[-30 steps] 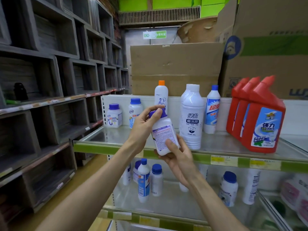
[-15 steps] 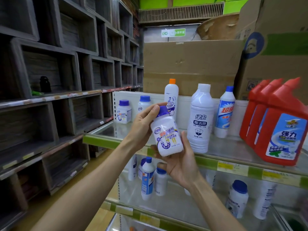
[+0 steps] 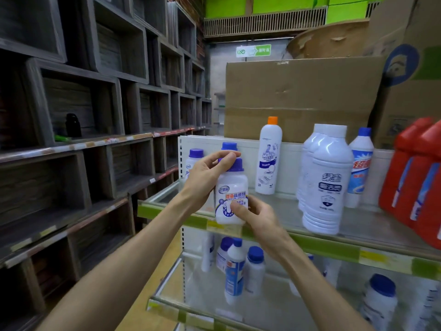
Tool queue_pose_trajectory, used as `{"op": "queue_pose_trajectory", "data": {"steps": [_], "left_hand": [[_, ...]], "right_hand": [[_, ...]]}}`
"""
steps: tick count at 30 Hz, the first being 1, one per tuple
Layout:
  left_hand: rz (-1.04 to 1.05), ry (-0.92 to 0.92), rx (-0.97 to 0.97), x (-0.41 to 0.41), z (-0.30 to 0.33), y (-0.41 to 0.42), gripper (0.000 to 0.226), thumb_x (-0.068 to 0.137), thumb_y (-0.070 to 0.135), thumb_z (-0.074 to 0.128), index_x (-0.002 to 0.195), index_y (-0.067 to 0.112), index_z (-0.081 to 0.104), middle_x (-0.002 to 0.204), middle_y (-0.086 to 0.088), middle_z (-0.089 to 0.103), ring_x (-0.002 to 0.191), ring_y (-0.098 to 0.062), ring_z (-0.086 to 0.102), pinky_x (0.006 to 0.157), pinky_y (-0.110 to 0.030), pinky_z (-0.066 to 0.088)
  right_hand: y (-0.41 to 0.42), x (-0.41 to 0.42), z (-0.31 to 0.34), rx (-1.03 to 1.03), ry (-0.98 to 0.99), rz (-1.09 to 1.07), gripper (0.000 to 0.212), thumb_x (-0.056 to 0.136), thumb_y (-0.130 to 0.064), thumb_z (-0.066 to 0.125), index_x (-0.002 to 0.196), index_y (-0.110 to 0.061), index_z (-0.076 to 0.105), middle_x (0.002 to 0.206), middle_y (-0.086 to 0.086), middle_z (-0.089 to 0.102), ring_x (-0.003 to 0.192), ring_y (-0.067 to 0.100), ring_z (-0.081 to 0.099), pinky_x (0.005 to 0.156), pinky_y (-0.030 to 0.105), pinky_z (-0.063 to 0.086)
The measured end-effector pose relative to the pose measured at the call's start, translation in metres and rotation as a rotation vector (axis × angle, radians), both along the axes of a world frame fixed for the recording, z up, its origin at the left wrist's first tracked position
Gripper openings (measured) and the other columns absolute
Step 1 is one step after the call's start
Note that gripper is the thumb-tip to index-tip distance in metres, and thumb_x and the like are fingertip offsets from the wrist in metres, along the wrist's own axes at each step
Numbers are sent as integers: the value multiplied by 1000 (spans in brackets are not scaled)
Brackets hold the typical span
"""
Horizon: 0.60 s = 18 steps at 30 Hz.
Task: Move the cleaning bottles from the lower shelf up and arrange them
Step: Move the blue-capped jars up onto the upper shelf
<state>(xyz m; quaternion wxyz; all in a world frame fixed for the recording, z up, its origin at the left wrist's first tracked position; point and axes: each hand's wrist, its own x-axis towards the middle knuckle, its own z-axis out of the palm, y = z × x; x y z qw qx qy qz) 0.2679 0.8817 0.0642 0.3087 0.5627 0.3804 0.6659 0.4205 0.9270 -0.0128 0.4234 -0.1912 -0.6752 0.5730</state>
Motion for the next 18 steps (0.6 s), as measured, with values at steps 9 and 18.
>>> {"op": "queue_pose_trajectory", "data": {"steps": [9, 18], "left_hand": [[-11, 146, 25, -96, 10, 13, 26, 99, 33, 61, 121, 22, 70, 111, -5, 76, 101, -16, 73, 86, -34, 61], [186, 49, -10, -182, -18, 20, 23, 102, 33, 54, 107, 19, 72, 104, 1, 74, 88, -13, 71, 74, -26, 59]], "right_hand": [[19, -80, 38, 157, -219, -72, 62, 71, -40, 88, 125, -22, 63, 110, -6, 77, 101, 9, 73, 85, 26, 59], [64, -162, 34, 182, -304, -289, 34, 76, -27, 89, 104, -29, 68, 101, -7, 77, 93, 12, 74, 83, 31, 60]]}}
